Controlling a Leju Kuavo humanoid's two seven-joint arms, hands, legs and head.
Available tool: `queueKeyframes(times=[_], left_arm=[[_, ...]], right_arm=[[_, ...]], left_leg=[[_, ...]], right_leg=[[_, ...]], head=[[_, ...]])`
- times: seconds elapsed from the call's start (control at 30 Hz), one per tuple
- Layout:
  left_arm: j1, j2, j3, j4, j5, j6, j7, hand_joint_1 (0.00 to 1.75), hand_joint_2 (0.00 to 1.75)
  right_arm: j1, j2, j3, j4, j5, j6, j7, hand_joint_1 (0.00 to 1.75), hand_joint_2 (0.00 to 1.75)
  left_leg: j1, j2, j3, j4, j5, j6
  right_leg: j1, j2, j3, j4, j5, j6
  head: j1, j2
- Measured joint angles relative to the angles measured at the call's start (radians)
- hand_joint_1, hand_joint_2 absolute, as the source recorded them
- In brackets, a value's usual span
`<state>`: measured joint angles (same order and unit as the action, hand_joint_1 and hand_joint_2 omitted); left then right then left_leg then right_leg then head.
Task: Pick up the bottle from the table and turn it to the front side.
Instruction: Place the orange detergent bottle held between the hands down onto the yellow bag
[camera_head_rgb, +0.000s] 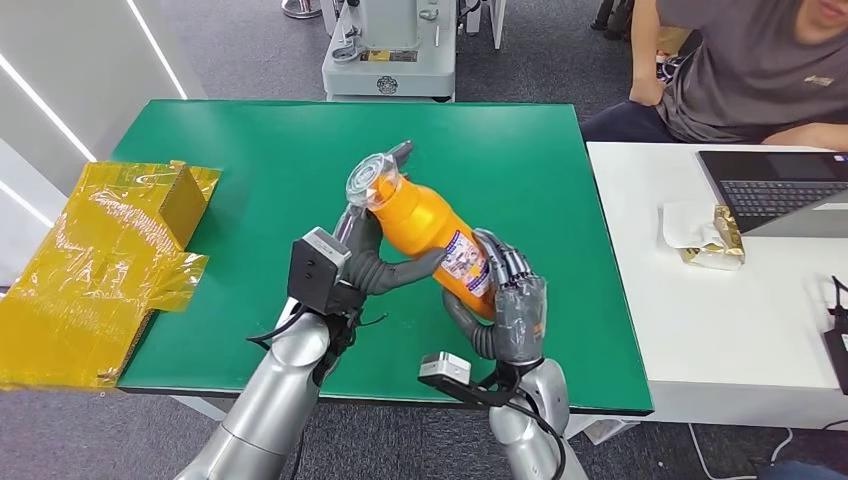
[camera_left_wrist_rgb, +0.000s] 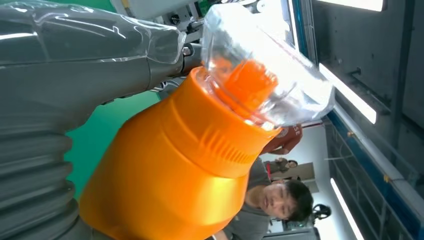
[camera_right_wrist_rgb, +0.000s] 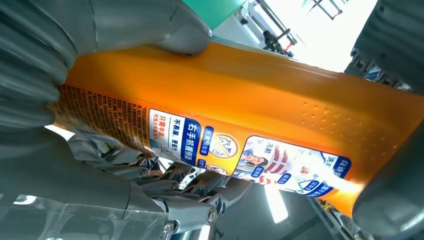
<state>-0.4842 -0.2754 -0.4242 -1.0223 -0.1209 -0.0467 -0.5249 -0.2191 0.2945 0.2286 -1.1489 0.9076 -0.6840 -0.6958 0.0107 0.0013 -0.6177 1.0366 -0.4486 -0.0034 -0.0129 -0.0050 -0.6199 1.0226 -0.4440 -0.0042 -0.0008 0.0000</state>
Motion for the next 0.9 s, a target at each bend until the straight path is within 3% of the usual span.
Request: queueKeyframes(times=[0.33,0.37,0.47,0.5,0.9], left_arm=[[0.000,0.000,0.001,0.008,0.003,0.002,0.000,0.00,1.75],[0.000,0.000,0.001,0.010,0.003,0.002,0.000,0.16,1.75],[0.000,0.000,0.001,0.017,0.003,0.002,0.000,1.45,1.75],[0.000,0.000,0.001,0.019,0.003,0.002,0.000,1.73,1.75],[0.000,0.000,0.001,0.036,0.003,-0.009,-0.003,1.75,1.75]], right_arm=[[-0.017,0.003,0.012,0.050,0.003,0.000,0.000,1.75,1.75],[-0.019,0.003,0.012,0.055,0.004,0.000,0.000,1.75,1.75],[-0.023,0.004,0.012,0.067,0.006,0.000,0.002,1.75,1.75],[-0.024,0.004,0.012,0.070,0.006,0.000,0.002,1.75,1.75],[-0.026,0.005,0.011,0.079,0.006,0.000,0.005,1.75,1.75]], left_leg=[[0.000,0.000,0.000,0.000,0.000,0.000],[0.000,0.000,0.000,0.000,0.000,0.000],[0.000,0.000,0.000,0.000,0.000,0.000],[0.000,0.000,0.000,0.000,0.000,0.000],[0.000,0.000,0.000,0.000,0.000,0.000]], right_leg=[[0.000,0.000,0.000,0.000,0.000,0.000],[0.000,0.000,0.000,0.000,0.000,0.000],[0.000,0.000,0.000,0.000,0.000,0.000],[0.000,0.000,0.000,0.000,0.000,0.000],[0.000,0.000,0.000,0.000,0.000,0.000]], head=[[0.000,0.000],[0.000,0.000],[0.000,0.000],[0.000,0.000],[0.000,0.000]])
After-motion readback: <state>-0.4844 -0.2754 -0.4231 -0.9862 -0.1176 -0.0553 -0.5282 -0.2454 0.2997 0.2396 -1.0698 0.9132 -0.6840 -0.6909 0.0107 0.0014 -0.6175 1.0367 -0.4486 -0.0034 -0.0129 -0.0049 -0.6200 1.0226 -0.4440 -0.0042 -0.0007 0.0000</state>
